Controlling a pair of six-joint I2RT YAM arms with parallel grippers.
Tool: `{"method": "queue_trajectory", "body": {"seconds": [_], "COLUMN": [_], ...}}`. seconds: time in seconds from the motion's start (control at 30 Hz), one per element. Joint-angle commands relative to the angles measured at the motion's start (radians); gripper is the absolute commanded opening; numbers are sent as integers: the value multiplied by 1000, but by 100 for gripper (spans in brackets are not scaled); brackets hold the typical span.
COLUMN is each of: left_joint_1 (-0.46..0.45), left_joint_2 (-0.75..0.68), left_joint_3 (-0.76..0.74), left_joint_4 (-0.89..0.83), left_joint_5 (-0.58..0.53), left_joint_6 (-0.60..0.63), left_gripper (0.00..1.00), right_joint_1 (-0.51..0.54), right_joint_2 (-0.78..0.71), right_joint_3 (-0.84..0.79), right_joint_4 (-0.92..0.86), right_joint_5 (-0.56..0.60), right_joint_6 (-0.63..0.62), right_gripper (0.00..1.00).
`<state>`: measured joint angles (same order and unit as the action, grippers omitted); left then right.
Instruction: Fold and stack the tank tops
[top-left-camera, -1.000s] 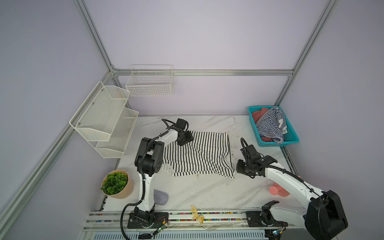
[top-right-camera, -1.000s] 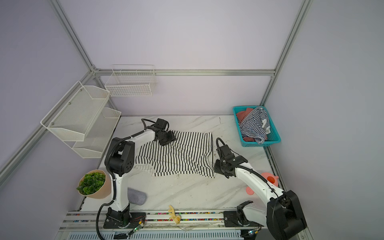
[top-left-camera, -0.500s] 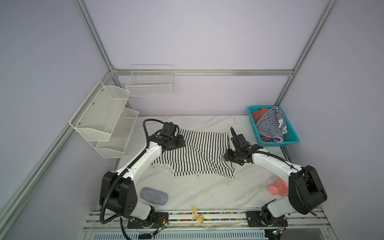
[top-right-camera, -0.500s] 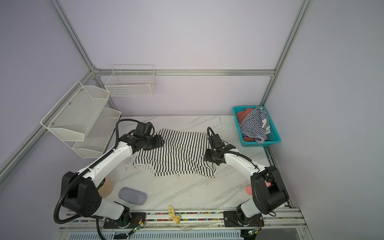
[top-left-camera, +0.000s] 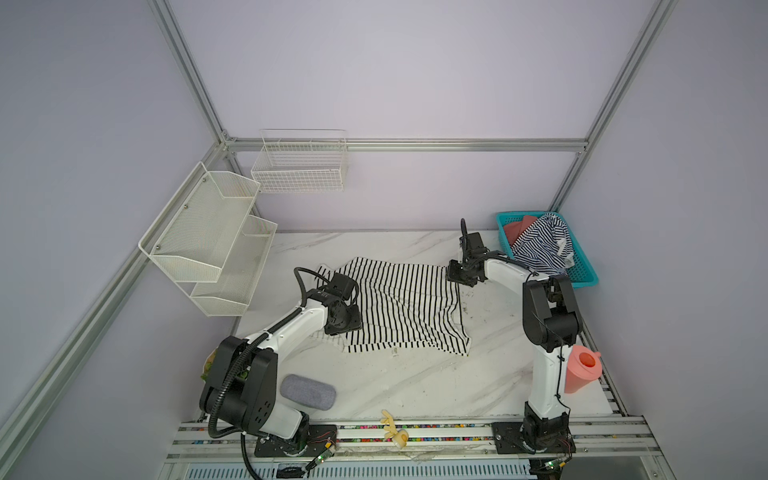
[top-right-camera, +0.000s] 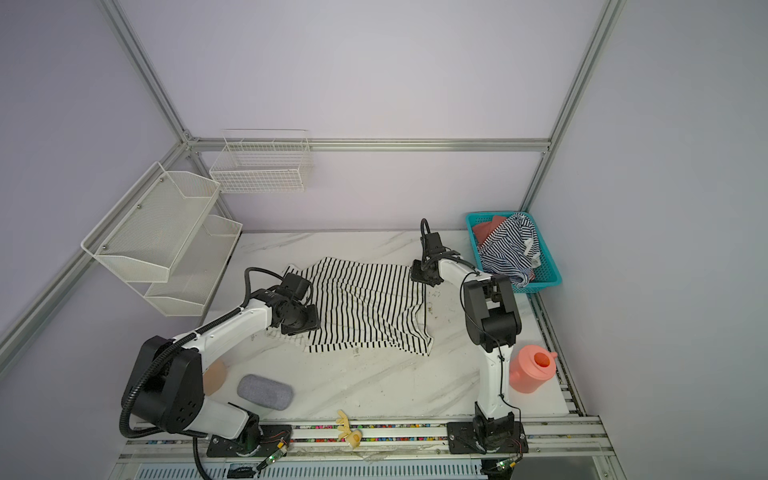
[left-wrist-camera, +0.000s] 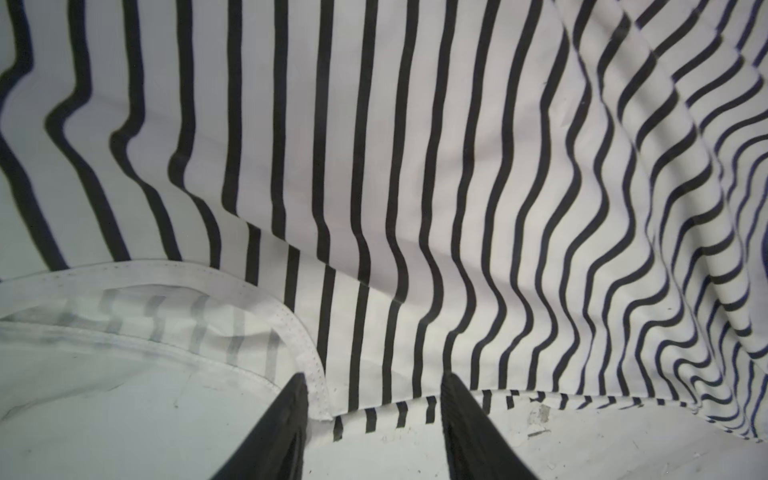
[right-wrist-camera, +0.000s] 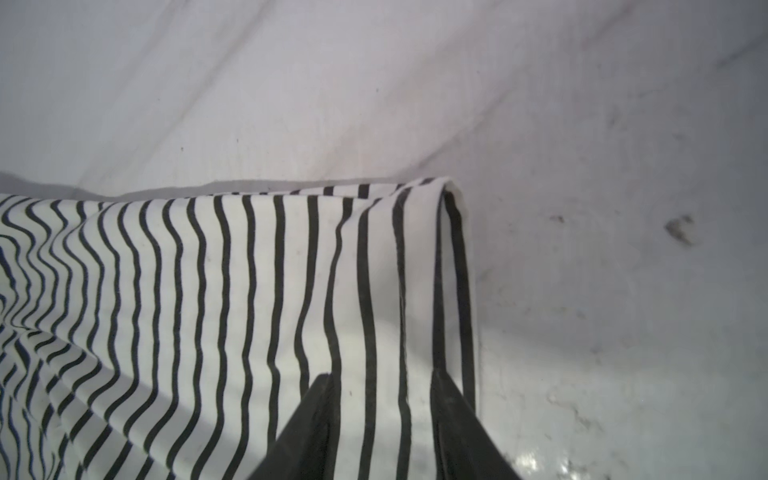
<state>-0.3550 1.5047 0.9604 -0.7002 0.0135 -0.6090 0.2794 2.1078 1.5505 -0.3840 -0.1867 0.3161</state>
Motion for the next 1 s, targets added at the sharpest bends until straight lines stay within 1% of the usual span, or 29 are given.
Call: {"method": "queue_trajectory", "body": {"seconds": [0.0,0.13,0.2,0.23,0.37,0.53,0.67,0.77,0.83,0.9,0.97], "left_joint_1": [-4,-6,-7,-7,-7,-7,-8,-19,-34,-49,-65], "left_joint_2": [25,61,79,92,129,148,135,109,88,62,29], "left_joint_3": [-41,-62,-73,-79,-103,-150,-166,-149,-122,-89,-52], "left_joint_4": [42,54,58,60,64,62,65,64,60,53,36], "left_joint_5": [18,17,13,10,-2,-29,-17,-8,5,20,23], "left_joint_6": [-14,-15,-14,-14,-17,-27,-40,-47,-54,-59,-65], "left_gripper": [51,51,51,51,51,51,51,51,53,57,59], "right_joint_1": [-4,-22,-34,-39,-65,-95,-104,-105,-106,-105,-105], "right_joint_2": [55,123,146,157,187,270,345,389,406,403,367], "right_joint_3": [64,113,131,138,173,270,370,443,490,519,518], "right_joint_4": [-18,-28,-33,-34,-37,-79,-117,-141,-158,-170,-170], "right_joint_5": [-33,-30,-30,-30,-25,-42,-60,-89,-111,-125,-127], "right_joint_6": [-19,-17,-11,-12,-18,-42,-71,-96,-114,-138,-153], "right_gripper": [37,36,29,28,29,29,33,38,42,44,45]}}
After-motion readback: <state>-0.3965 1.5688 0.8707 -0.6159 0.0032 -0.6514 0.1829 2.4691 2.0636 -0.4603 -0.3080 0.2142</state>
